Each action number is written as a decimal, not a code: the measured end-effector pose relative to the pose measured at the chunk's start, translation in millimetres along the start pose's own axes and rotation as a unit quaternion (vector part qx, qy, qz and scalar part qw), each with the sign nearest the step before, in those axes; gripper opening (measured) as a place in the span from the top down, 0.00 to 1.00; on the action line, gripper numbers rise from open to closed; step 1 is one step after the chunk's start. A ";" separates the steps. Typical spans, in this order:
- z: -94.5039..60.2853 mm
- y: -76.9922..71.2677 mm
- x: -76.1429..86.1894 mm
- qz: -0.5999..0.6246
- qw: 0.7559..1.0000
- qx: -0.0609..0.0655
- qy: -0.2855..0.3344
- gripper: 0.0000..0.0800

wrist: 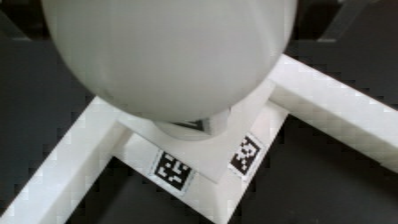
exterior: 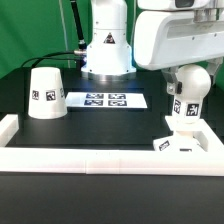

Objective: Assemble lamp

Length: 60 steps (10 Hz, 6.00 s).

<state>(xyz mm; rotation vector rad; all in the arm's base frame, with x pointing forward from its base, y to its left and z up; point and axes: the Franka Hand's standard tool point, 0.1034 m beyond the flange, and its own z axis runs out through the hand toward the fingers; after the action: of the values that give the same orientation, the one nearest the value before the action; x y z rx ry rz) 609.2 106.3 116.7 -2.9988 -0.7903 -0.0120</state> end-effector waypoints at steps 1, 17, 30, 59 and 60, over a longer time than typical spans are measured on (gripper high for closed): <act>0.1 0.1 -0.1 0.023 1.000 0.001 0.001 0.28; 2.3 7.4 -3.1 0.658 0.751 0.045 -0.004 0.27; 2.4 6.1 -2.4 0.662 0.747 0.054 -0.005 0.13; 2.7 5.6 -4.9 0.381 0.924 0.002 0.012 0.28; 2.7 5.2 -4.8 0.424 0.906 0.000 0.011 0.28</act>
Offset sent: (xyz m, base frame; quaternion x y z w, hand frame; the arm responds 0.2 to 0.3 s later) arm -0.0111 0.0062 -0.0026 -0.0028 -0.0091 0.2272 0.9738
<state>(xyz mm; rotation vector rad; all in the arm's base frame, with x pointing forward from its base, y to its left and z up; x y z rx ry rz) 607.5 99.5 113.8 -3.0452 0.5554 -0.0182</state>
